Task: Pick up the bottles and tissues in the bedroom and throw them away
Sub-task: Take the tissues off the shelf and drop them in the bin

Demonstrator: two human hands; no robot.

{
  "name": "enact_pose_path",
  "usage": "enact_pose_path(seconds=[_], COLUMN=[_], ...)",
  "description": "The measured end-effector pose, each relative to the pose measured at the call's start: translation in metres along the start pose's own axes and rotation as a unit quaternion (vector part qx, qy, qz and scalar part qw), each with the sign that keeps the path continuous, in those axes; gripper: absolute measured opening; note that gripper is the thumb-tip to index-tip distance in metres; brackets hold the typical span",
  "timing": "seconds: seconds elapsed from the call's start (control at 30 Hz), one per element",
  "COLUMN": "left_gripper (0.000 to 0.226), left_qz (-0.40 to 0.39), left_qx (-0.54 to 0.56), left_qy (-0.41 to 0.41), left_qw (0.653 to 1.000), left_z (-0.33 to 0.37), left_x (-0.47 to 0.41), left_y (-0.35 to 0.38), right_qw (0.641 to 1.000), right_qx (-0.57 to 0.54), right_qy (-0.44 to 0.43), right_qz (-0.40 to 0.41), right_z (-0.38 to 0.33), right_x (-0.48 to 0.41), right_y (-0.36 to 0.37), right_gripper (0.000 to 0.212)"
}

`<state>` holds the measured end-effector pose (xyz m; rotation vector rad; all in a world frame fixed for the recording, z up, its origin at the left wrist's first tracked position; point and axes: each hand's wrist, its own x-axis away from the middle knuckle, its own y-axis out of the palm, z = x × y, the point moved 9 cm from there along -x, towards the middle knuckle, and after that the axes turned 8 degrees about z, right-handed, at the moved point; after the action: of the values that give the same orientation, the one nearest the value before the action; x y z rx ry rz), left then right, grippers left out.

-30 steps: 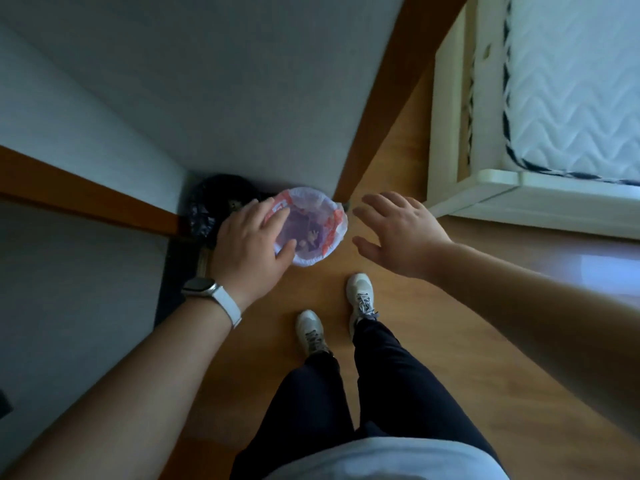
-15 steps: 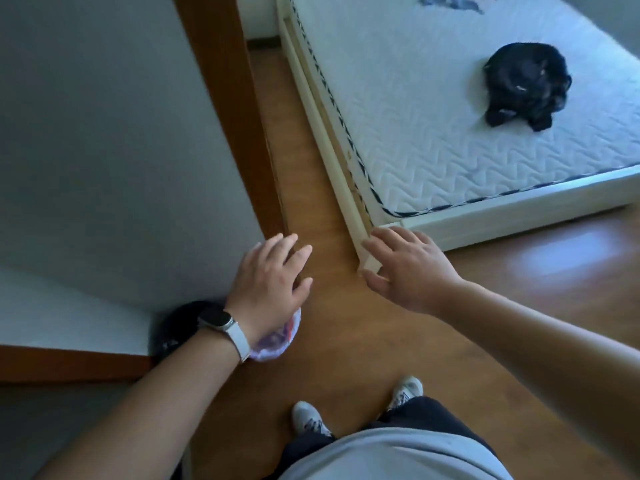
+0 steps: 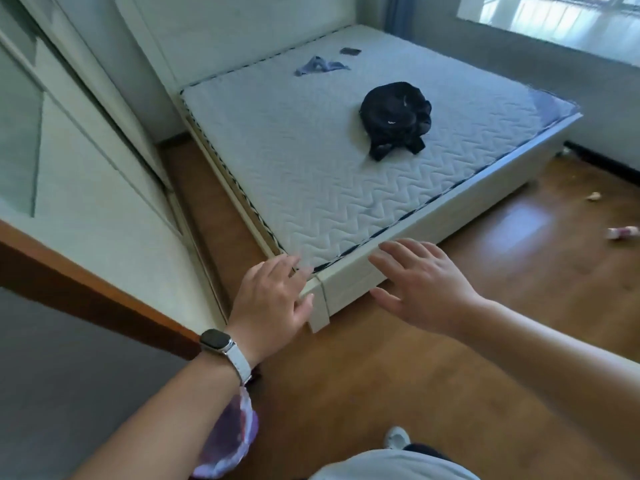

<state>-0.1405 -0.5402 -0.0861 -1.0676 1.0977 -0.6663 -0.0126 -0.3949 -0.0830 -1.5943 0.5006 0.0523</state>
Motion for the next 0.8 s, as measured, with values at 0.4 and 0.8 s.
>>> enact_pose_path(seconds=[0.4,0.8], left_gripper=[0.042,0.042], left_qz=[0.015,-0.004], left_qx=[0.05,0.147], left_qy=[0.155,0.289], left_qw=[0.987,0.946], left_z=[0.154,0.234], left_x=[-0.154,-0.289], left_y=[0.052,0.136], right_qw=[0.992,0.954], right_qx=[0.042,0.127], right_qy=[0.102,0.265], right_qz=[0.056,0.053], right_z=[0.179,0.312], right_x=[0.062,0.073], right_y=[-0.066,-0.063], right_gripper=[0.048,0.047])
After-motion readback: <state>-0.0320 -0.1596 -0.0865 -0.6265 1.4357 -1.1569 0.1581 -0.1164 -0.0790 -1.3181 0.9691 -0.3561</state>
